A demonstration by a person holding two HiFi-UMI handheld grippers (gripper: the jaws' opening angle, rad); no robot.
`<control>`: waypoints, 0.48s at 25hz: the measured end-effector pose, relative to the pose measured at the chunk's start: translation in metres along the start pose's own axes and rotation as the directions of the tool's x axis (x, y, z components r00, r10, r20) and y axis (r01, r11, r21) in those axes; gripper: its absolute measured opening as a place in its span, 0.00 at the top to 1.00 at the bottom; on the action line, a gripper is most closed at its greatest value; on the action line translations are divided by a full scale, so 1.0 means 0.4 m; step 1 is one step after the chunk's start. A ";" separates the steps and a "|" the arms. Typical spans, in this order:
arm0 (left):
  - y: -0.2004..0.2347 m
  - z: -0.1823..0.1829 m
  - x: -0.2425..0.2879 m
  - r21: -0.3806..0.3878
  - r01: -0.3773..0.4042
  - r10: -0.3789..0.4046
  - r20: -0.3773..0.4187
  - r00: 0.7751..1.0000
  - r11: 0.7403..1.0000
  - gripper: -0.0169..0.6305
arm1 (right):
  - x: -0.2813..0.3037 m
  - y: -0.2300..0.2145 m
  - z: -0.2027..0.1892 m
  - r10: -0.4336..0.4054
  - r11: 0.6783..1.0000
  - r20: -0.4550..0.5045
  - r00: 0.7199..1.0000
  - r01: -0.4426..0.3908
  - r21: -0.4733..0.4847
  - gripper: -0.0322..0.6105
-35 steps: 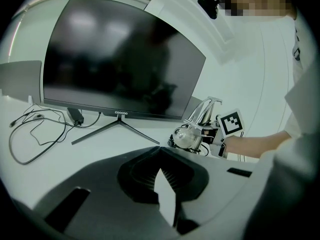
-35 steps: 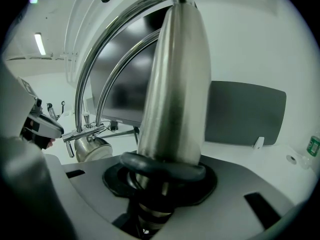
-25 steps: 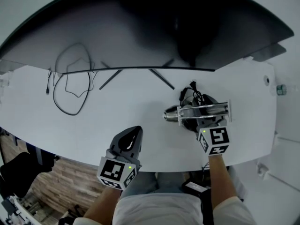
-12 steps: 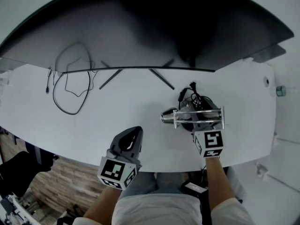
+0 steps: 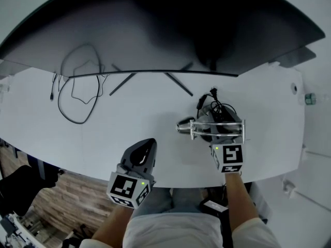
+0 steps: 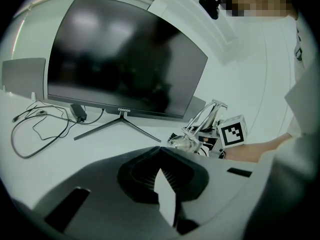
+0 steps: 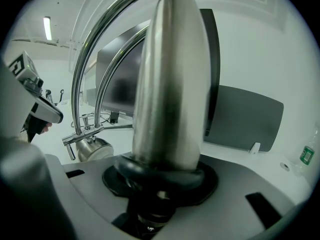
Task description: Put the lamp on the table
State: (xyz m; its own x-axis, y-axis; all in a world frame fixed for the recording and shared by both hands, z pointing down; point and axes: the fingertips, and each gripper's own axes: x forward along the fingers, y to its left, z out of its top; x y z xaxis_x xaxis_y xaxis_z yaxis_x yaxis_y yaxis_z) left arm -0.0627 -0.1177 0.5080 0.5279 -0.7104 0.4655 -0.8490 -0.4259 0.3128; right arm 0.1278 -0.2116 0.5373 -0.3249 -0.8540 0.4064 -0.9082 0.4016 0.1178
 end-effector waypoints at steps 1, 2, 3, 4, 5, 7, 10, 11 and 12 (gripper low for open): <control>-0.001 0.002 0.000 0.000 -0.001 0.001 -0.001 1.000 1.000 0.97 | 0.000 -0.001 0.000 -0.002 1.000 0.004 1.000 0.002 -0.001 0.68; -0.002 0.002 -0.001 0.000 -0.001 0.001 -0.002 1.000 1.000 0.97 | 0.000 -0.002 -0.001 -0.004 1.000 0.008 1.000 0.004 0.000 0.68; -0.003 0.002 -0.001 0.000 0.000 0.000 -0.002 1.000 1.000 0.97 | -0.001 -0.002 -0.001 -0.006 1.000 0.013 1.000 0.006 0.005 0.68; -0.004 0.000 -0.002 0.000 0.001 -0.001 -0.002 1.000 1.000 0.97 | -0.001 -0.002 0.000 -0.008 1.000 0.018 1.000 0.008 0.011 0.68; -0.005 -0.003 -0.003 0.000 0.002 -0.002 -0.002 1.000 1.000 0.97 | -0.001 -0.003 0.000 -0.010 1.000 0.020 1.000 0.010 0.017 0.68; -0.007 -0.012 -0.005 -0.001 0.006 -0.006 -0.001 1.000 1.000 0.97 | -0.001 -0.003 -0.001 -0.016 1.000 0.020 1.000 0.016 0.023 0.67; -0.011 -0.020 -0.009 -0.004 0.010 -0.010 0.001 1.000 1.000 0.97 | -0.005 -0.004 0.001 -0.040 0.999 0.018 0.999 0.040 0.009 0.67; -0.011 -0.020 -0.010 -0.005 0.010 -0.010 0.001 1.000 1.000 0.97 | -0.006 -0.003 0.000 -0.047 0.999 0.018 0.999 0.047 0.002 0.67; -0.011 -0.021 -0.012 -0.005 0.009 -0.009 0.000 1.000 1.000 0.97 | -0.008 -0.002 -0.003 -0.051 0.999 0.017 0.999 0.051 -0.001 0.66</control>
State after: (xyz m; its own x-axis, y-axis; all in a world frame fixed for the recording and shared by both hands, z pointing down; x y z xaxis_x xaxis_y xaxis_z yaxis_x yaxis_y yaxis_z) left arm -0.0614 -0.1077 0.5112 0.5356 -0.7067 0.4623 -0.8440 -0.4295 0.3212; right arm 0.1297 -0.2090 0.5369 -0.2824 -0.8790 0.3841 -0.9235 0.3575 0.1390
